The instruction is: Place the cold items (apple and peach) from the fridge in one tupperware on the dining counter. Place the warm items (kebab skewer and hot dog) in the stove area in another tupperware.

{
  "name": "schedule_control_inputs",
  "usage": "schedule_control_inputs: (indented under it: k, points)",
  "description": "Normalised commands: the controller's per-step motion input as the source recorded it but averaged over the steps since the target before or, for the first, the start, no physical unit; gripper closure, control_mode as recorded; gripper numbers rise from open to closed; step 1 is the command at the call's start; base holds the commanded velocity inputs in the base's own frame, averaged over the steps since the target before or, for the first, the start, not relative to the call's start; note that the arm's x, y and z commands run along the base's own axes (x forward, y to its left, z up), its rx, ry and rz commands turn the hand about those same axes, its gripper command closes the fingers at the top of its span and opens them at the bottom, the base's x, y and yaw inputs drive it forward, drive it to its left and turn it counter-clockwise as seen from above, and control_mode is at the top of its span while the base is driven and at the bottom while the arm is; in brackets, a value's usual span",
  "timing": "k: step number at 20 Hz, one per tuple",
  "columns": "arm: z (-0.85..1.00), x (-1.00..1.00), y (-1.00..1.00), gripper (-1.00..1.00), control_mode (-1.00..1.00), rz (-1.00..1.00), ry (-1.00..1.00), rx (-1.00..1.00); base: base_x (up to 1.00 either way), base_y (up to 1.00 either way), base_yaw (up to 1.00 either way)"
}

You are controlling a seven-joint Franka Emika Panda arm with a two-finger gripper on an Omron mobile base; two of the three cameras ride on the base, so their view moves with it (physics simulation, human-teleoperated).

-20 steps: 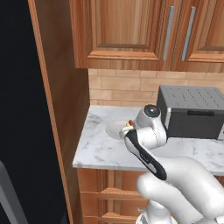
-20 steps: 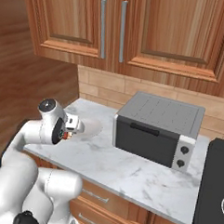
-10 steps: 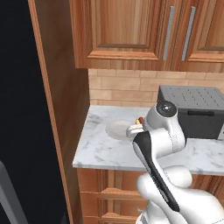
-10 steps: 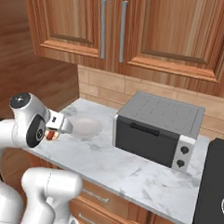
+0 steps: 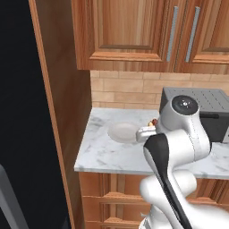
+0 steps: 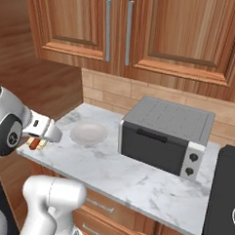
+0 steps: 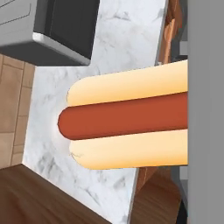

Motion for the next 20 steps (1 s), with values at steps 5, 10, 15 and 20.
schedule_control_inputs:
  k: [5, 10, 15, 20]
  points:
    - [-0.01, -0.30, 0.00, 1.00, -1.00, -0.05, 0.00, 0.00, 0.00, 0.00, 0.00]
    - [0.00, -0.05, -0.05, 1.00, 1.00, -0.03, 0.00, 0.01, -0.51, -0.28, -0.19]
    - [0.00, 0.00, 0.00, 1.00, 1.00, 0.00, 0.00, 0.00, -1.00, -0.14, -0.51]
    - [0.00, 0.00, 0.00, 1.00, 1.00, 0.00, 0.00, 0.00, -1.00, 0.01, -0.52]
